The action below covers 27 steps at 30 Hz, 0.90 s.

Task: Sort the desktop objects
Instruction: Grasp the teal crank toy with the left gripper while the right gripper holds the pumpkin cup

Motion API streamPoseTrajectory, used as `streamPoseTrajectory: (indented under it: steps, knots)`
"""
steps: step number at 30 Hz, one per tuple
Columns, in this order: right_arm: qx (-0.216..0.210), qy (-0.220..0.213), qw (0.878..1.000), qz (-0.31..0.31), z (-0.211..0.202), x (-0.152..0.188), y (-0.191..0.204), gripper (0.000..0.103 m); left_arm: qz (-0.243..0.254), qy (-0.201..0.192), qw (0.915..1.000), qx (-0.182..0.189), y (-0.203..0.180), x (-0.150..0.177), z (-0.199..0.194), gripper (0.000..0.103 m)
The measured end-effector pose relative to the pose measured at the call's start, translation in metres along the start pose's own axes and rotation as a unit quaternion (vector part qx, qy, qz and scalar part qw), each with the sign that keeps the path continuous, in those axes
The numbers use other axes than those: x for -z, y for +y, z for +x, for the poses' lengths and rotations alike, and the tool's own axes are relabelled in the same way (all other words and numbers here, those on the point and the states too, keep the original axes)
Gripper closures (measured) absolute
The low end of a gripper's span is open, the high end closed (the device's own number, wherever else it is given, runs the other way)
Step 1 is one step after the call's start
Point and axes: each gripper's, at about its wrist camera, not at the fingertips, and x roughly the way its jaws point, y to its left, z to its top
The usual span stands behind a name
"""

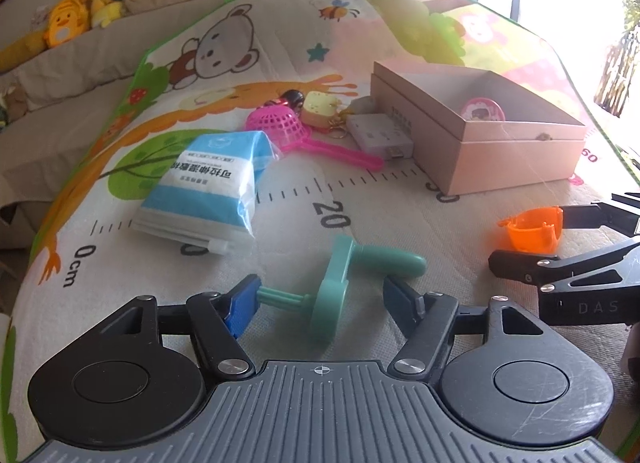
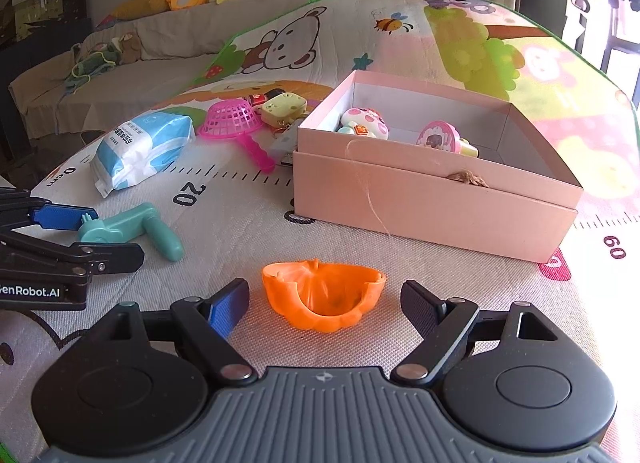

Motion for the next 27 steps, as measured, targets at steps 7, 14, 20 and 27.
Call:
streamPoseTrajectory:
  steps: [7, 14, 20, 27]
  knots:
    - [-0.010, 0.000, 1.000, 0.014, 0.001, 0.000, -0.004, 0.019, -0.002, -0.005, 0.9999, 0.008, 0.004, 0.001, 0.000, 0.051]
    - [-0.020, -0.007, 1.000, 0.007, 0.000, -0.002, -0.002, 0.045, 0.016, -0.004, 0.9996, 0.025, -0.004, 0.008, -0.009, 0.051]
    - [-0.026, -0.001, 1.000, -0.006, -0.005, -0.002, 0.001, 0.045, 0.019, -0.001, 0.9997, 0.015, -0.007, 0.003, -0.001, 0.046]
    - [-0.049, 0.001, 0.999, -0.020, -0.038, 0.003, -0.004, 0.045, 0.026, 0.003, 0.9995, 0.016, -0.013, 0.003, -0.007, 0.054]
